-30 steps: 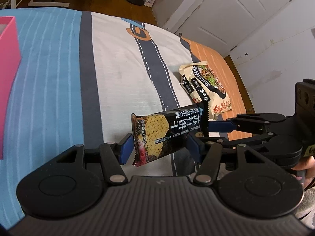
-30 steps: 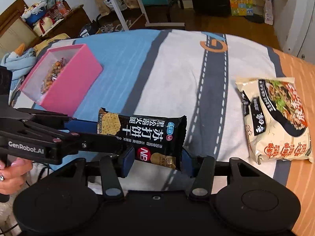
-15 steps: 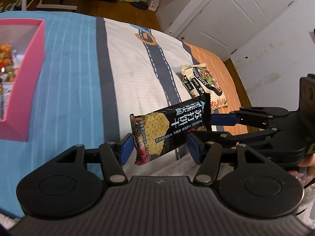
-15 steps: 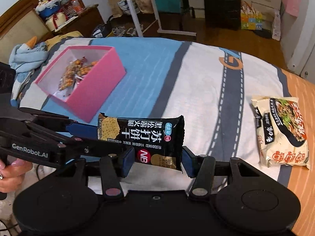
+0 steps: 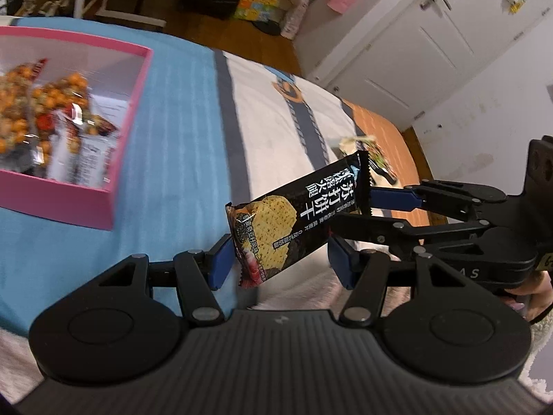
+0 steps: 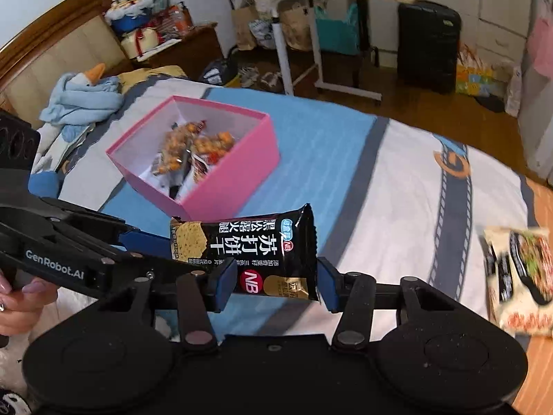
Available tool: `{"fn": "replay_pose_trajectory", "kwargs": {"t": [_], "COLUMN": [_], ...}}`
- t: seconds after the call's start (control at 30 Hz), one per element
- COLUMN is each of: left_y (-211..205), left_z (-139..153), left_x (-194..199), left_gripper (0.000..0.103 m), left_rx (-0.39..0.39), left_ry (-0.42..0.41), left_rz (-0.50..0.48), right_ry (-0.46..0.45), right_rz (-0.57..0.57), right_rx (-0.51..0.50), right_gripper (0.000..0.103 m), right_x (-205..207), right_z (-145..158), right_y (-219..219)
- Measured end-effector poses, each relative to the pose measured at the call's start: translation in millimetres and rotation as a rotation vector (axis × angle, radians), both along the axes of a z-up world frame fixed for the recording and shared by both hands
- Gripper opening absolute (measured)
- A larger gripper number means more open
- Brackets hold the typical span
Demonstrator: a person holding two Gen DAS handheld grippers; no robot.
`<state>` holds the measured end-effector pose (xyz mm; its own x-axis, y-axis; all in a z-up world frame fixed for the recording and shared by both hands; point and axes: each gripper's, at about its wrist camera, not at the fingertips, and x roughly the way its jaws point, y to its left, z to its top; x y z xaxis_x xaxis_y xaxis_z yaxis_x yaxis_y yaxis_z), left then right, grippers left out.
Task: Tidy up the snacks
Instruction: 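Carry the black NB cracker bar into the pink box and open both tools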
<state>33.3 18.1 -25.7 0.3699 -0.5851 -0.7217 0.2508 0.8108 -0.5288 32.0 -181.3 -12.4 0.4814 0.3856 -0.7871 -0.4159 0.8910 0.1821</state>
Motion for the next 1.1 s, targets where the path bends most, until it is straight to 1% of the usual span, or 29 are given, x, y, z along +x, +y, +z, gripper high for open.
{"fn": "replay_pose_trajectory", "kwargs": {"t": [0.1,0.23,0.3,0.37,0.47,0.53,0.6,0.73,0.77,0.87,0.93,1.03,1.1], "left_y": [23.5,59.4,78.6,98.9,122.0,136.6,148.0,155.8,152.0,145.6,141.4,135.5,132.0], "left_z": [-1.5,-5.9,-5.4,-2.9,-0.8,-2.9,-9.1,-27.0,-31.8,-41.0,-41.6,-38.8,-36.4], "left_x": [3.2,15.0,23.6,30.6,45.9,55.7,62.5,69.9,71.4,76.3,77.9,75.8,73.5], "left_gripper": [0.058,0.058,0.058,0.058,0.058,0.06,0.06,0.06,0.06,0.061,0.062,0.071,0.072], "left_rx": [0.0,-0.007,0.006,0.029,0.077,0.087,0.083,0.096,0.103,0.154,0.199,0.249,0.281], "left_ry": [-0.021,-0.018,-0.025,-0.039,-0.061,-0.071,-0.062,-0.085,-0.087,-0.079,-0.11,-0.175,-0.208], "left_rz": [0.055,0.127,0.162,0.192,0.226,0.259,0.302,0.366,0.379,0.392,0.409,0.427,0.423], "right_ry": [-0.004,-0.02,-0.027,-0.04,-0.04,-0.044,-0.045,-0.066,-0.069,-0.073,-0.08,-0.099,-0.13], "right_rz": [0.04,0.103,0.139,0.175,0.21,0.222,0.221,0.214,0.215,0.222,0.217,0.214,0.19], "right_rx": [0.011,0.039,0.058,0.057,0.064,0.068,0.072,0.058,0.05,0.052,0.078,0.092,0.088], "right_gripper": [0.052,0.052,0.052,0.046,0.041,0.039,0.039,0.039,0.039,0.039,0.039,0.041,0.042], "right_x": [11.4,29.7,40.0,53.3,77.2,88.4,98.7,107.2,108.6,112.8,115.3,116.4,115.0], "right_z": [-0.6,-2.4,-2.5,-2.4,-4.0,-7.2,-13.8,-32.0,-36.9,-47.5,-52.9,-60.0,-64.5], "right_y": [21.7,53.4,69.0,86.9,113.6,126.1,137.8,148.9,150.6,153.8,153.0,152.2,151.1]}}
